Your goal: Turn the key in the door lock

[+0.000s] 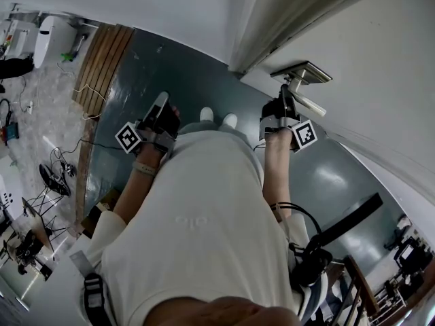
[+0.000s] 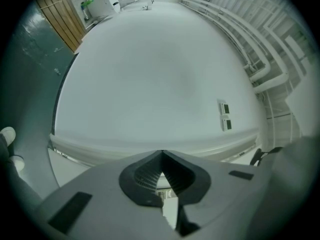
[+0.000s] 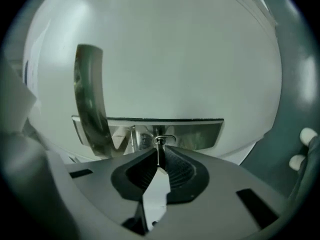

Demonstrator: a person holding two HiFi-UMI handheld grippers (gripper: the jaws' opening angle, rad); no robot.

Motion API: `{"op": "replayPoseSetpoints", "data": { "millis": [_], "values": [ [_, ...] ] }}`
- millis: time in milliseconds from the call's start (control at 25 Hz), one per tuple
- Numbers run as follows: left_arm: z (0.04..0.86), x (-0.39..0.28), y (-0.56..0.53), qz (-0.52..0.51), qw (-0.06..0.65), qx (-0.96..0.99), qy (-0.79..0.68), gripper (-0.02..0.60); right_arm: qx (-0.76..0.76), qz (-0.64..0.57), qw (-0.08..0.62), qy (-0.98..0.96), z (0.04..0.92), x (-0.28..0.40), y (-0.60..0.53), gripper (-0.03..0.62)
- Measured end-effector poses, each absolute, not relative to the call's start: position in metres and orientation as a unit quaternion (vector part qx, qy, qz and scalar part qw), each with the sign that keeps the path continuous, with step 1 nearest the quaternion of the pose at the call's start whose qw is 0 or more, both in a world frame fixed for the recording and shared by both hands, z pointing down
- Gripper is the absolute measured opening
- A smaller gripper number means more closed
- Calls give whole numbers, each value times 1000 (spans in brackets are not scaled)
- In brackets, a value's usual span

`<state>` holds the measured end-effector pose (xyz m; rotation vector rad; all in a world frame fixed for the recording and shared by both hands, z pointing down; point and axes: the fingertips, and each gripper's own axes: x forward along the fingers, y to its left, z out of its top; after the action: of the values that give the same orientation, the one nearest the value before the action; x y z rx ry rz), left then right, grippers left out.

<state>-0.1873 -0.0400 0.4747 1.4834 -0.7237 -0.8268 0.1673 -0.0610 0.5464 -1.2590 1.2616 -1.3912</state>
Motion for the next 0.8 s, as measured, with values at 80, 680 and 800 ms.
{"op": "replayPoseSetpoints", "data": {
  "millis": [80, 680, 800],
  "values": [
    [475, -186, -41, -356, 605, 640, -312, 8, -456, -569, 495, 473, 549, 169, -60, 41],
    [476, -185, -43, -358, 611, 637, -304, 8, -349, -546, 605, 463, 557, 173, -58, 41],
    [475, -186, -45, -359, 610, 638, -302, 8, -459, -509, 476, 551, 544, 175, -46, 43]
  ]
}}
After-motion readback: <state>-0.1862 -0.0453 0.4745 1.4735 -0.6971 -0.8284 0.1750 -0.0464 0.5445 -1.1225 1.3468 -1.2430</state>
